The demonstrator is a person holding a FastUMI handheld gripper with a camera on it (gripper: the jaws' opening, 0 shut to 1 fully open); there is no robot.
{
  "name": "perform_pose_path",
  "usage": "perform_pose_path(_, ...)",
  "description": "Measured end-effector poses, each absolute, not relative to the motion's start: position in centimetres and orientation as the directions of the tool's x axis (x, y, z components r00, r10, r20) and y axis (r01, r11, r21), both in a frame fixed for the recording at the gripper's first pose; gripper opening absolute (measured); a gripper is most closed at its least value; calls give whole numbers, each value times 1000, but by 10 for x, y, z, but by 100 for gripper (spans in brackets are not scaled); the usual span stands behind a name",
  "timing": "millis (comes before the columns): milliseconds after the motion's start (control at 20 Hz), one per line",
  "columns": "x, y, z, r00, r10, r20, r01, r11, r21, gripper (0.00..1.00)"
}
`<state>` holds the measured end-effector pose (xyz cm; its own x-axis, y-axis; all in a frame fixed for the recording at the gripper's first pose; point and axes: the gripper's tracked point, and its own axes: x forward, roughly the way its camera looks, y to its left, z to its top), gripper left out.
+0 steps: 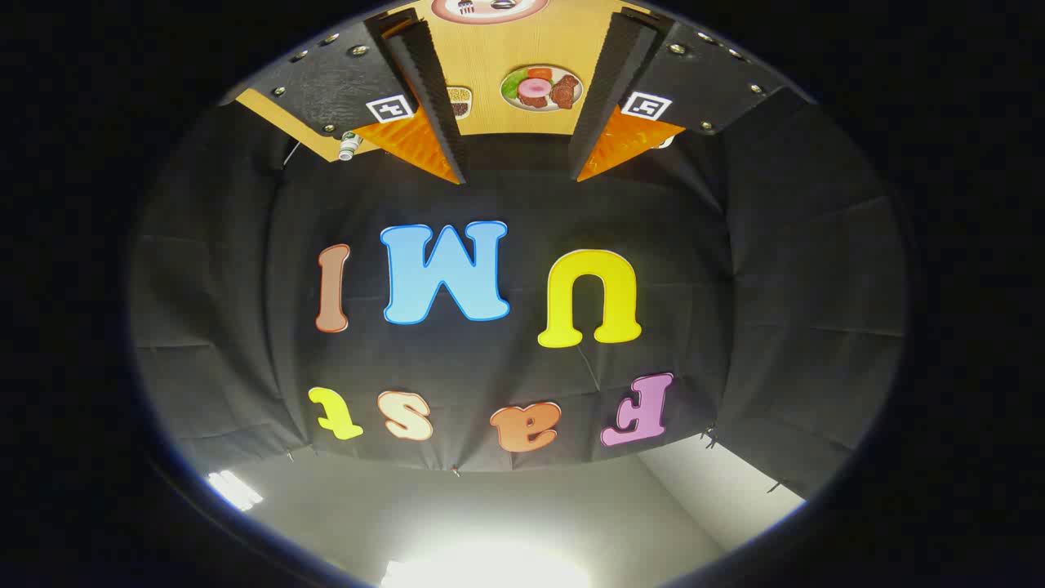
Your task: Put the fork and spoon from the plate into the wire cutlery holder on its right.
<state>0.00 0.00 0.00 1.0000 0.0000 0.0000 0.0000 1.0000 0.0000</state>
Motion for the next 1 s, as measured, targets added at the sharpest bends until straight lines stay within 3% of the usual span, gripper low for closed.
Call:
perform_pose_path(650, 12, -23, -70, 985, -39, -170, 48, 998, 51, 78)
perform_pose_path(1000, 11, -42, -153, 921, -77, -381, 107, 992, 59, 78)
